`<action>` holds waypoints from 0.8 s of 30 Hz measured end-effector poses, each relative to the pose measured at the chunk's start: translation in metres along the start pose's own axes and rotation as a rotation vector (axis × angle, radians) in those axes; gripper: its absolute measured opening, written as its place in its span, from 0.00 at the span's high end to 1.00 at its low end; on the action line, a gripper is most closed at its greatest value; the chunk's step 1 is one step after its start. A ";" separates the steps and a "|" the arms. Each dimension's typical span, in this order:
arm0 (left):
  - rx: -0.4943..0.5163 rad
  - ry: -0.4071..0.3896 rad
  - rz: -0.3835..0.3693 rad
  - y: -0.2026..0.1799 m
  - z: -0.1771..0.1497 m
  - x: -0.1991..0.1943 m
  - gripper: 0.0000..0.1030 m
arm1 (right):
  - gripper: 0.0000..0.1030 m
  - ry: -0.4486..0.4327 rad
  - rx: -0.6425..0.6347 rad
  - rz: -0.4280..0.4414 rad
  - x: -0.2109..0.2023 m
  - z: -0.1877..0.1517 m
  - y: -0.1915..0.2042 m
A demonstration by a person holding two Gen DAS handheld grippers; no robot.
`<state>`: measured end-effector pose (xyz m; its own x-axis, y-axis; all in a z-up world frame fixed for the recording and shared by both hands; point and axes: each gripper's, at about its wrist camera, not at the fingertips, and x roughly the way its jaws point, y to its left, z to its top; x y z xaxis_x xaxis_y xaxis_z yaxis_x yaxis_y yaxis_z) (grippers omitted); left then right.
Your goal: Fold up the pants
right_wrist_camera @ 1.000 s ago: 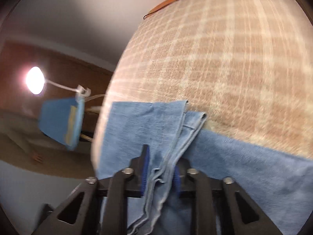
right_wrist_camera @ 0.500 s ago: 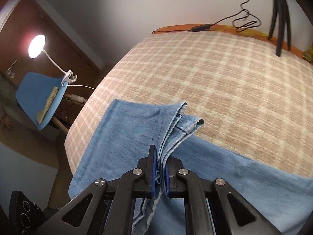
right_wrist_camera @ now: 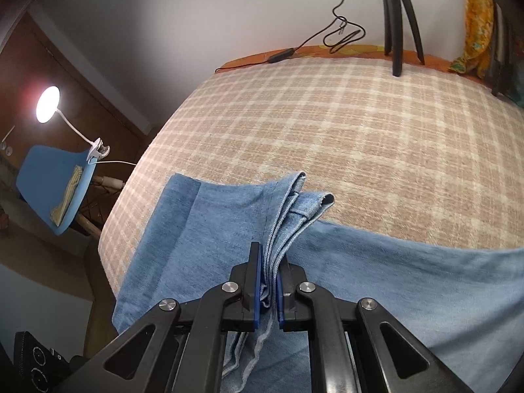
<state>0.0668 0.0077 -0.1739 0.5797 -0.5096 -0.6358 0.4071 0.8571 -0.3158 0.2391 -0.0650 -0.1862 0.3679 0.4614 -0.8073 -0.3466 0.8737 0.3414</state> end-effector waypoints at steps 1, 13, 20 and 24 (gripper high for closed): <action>0.003 0.001 0.000 -0.002 0.001 0.001 0.89 | 0.95 -0.001 0.003 0.000 -0.001 -0.001 -0.001; 0.034 -0.019 -0.035 -0.016 0.006 -0.004 0.89 | 0.95 -0.044 -0.009 -0.026 -0.032 -0.006 -0.005; 0.068 -0.014 -0.061 -0.036 0.012 0.003 0.89 | 0.96 -0.060 -0.027 -0.062 -0.049 -0.008 -0.010; 0.090 -0.007 -0.076 -0.047 0.016 0.007 0.89 | 0.96 -0.067 -0.033 -0.086 -0.059 -0.010 -0.016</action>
<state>0.0632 -0.0377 -0.1521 0.5494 -0.5738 -0.6073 0.5116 0.8057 -0.2984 0.2143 -0.1077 -0.1486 0.4541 0.3953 -0.7985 -0.3389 0.9054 0.2555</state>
